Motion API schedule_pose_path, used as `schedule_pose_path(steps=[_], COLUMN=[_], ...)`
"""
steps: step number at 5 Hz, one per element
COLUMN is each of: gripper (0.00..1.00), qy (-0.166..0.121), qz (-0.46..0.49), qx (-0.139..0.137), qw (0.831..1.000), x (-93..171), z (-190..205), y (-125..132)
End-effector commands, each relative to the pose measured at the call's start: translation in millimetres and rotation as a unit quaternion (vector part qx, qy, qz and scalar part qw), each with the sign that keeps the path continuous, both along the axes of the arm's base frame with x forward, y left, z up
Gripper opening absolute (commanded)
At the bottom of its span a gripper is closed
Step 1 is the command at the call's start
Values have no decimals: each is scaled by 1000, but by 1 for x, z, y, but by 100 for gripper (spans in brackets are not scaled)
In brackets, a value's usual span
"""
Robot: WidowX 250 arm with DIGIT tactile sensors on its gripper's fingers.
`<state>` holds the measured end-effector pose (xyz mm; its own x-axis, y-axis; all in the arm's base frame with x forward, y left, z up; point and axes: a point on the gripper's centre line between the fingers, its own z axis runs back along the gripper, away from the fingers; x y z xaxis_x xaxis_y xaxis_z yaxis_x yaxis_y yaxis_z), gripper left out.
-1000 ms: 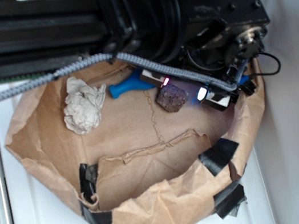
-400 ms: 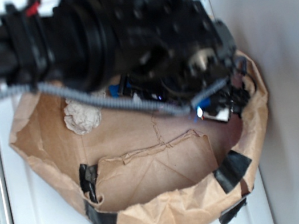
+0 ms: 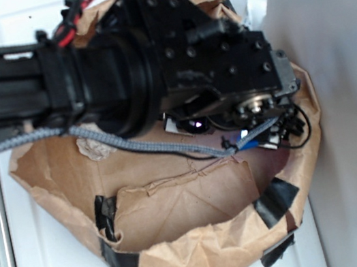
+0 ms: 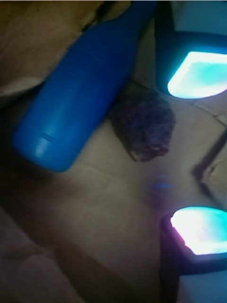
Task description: Grab the rock.
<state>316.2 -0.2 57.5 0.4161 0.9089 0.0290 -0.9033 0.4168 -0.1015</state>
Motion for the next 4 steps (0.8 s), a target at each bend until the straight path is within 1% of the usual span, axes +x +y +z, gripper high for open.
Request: schedule_pose_path(steps=[1,2,3,4], gripper=[100,100,100,100], qy=[-27,-13,17,19], qz=[-4,-5,-3,-15], qx=[22,38,48,61], qw=[999,999,999,998], x=[-1,-5,-5,-5], z=[5,-11,-30,-35], y=[7,20,25,24])
